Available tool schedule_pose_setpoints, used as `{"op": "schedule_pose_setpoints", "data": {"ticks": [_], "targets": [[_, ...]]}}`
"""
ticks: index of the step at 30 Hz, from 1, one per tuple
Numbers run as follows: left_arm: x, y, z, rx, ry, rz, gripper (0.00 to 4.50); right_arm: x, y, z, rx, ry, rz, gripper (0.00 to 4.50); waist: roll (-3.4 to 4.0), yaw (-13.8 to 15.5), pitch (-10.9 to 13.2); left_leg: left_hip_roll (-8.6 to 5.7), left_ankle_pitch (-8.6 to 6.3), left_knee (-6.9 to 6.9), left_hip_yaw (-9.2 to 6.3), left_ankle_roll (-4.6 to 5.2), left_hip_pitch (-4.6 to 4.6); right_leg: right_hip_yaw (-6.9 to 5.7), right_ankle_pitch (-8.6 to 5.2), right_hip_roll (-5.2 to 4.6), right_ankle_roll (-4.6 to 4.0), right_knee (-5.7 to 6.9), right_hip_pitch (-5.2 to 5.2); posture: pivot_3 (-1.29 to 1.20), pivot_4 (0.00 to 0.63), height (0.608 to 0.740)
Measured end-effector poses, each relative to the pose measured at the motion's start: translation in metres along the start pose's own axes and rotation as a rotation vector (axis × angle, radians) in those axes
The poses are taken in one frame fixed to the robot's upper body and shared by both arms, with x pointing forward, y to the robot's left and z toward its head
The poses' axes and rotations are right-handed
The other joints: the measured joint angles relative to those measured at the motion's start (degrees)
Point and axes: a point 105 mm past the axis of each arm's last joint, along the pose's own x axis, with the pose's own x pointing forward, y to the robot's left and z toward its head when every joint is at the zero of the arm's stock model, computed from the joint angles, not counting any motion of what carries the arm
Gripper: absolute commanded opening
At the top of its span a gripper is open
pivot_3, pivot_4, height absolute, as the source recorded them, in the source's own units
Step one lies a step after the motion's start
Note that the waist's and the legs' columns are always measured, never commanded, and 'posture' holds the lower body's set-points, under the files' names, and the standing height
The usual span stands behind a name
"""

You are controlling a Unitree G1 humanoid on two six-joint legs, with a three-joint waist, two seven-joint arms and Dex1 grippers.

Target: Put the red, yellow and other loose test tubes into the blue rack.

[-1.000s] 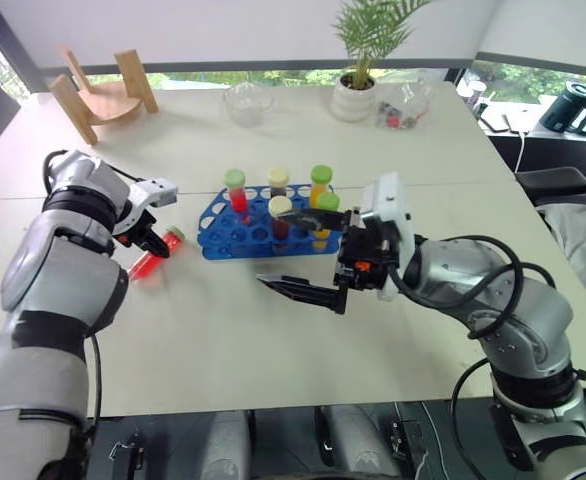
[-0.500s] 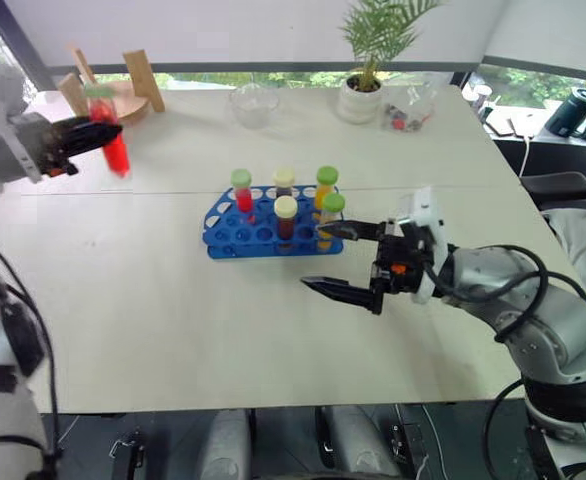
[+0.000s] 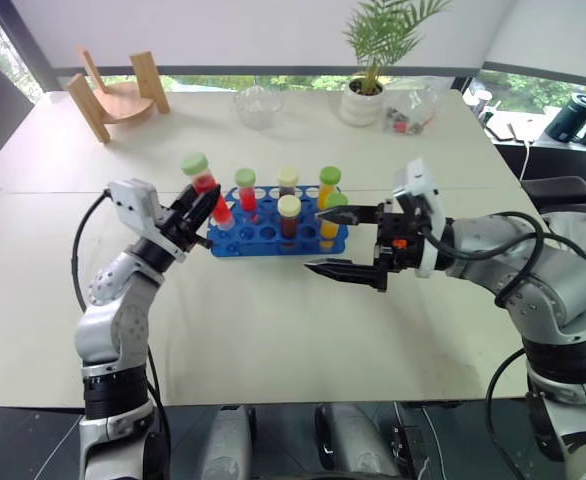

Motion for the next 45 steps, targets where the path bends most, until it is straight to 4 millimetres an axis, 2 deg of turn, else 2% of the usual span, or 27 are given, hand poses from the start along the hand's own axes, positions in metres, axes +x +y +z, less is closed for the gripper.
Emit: {"op": "schedule_pose_setpoints", "data": {"ticks": [4,7,10,14,25,45], "targets": [[0.005,-0.008,-0.001,0.017,-0.008,-0.026,0.80,0.001,0.001,-0.001,0.001,0.005,0.009,4.50,0.00,0.15,0.00,-0.01,0.00,0.00,0.00,0.00,-0.01,0.00,0.00,-0.01,0.00,-0.05,0.02,0.00,0.150,0.740],[0.007,-0.017,-0.011,0.039,0.013,-0.058,0.80,0.004,0.002,-0.002,-0.002,-0.002,0.009,4.50,0.00,0.11,0.00,-0.01,0.00,-0.02,0.00,0.00,0.00,-0.01,0.00,0.00,0.00,-0.06,0.02,0.00,0.150,0.740],[0.008,-0.018,-0.023,0.024,0.043,-0.062,0.80,0.008,0.002,-0.001,0.012,-0.027,0.001,4.50,0.00,0.01,0.00,0.00,0.00,-0.02,-0.01,0.01,-0.01,-0.01,0.00,0.01,0.00,-0.06,0.02,0.00,0.150,0.740],[0.009,-0.017,-0.030,0.059,0.043,-0.061,0.80,0.010,0.001,-0.002,0.023,-0.039,-0.014,4.50,0.00,0.07,0.00,-0.01,0.00,-0.02,0.00,0.00,0.00,-0.01,0.00,0.01,0.00,-0.06,0.02,0.00,0.150,0.740],[0.019,-0.011,-0.033,0.114,0.021,-0.046,0.80,0.011,-0.002,-0.003,0.032,-0.048,-0.046,4.50,0.01,0.08,-0.01,-0.01,0.00,-0.04,-0.01,0.01,0.01,-0.01,-0.01,0.01,0.00,-0.07,0.03,0.00,0.150,0.740],[0.022,-0.023,-0.039,0.174,0.043,-0.134,0.80,0.019,-0.001,-0.008,0.050,-0.069,-0.070,4.50,0.04,0.14,-0.03,-0.01,0.00,-0.19,-0.01,0.01,0.05,-0.01,-0.02,0.01,-0.01,-0.14,0.04,0.00,0.150,0.740]]}}
